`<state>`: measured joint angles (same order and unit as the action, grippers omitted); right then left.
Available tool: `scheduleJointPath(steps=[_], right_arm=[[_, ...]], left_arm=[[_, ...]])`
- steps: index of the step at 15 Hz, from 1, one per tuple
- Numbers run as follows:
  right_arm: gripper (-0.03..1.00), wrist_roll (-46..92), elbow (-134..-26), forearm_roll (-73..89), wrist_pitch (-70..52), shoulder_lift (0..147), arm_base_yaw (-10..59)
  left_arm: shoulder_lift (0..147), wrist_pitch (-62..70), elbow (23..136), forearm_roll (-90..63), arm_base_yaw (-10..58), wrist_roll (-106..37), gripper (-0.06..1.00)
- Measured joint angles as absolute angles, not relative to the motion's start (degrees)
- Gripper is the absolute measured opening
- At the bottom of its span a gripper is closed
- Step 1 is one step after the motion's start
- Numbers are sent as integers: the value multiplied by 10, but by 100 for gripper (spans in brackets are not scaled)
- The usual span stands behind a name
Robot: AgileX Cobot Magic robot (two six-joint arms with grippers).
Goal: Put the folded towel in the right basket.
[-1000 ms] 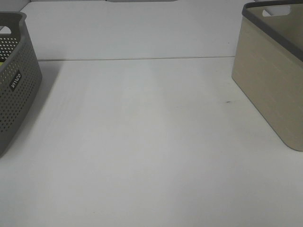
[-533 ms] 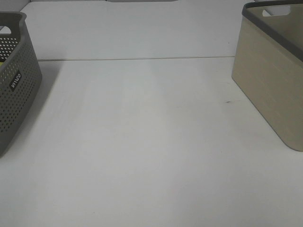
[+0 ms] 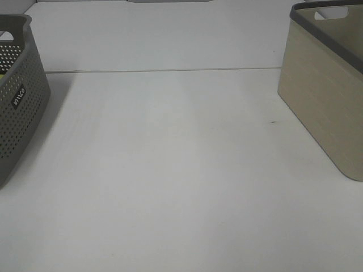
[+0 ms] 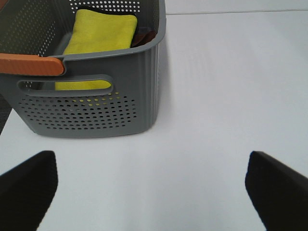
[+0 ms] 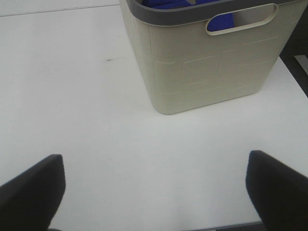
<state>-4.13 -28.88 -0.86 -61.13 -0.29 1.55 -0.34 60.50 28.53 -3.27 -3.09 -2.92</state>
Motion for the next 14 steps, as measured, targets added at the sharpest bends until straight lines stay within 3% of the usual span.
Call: scheduleJointPath(steps=[14], right_arm=[[97, -41, -289, -8, -610, -3, 15]], left_arm=[[-3, 605, 285, -32, -31, -29, 99]])
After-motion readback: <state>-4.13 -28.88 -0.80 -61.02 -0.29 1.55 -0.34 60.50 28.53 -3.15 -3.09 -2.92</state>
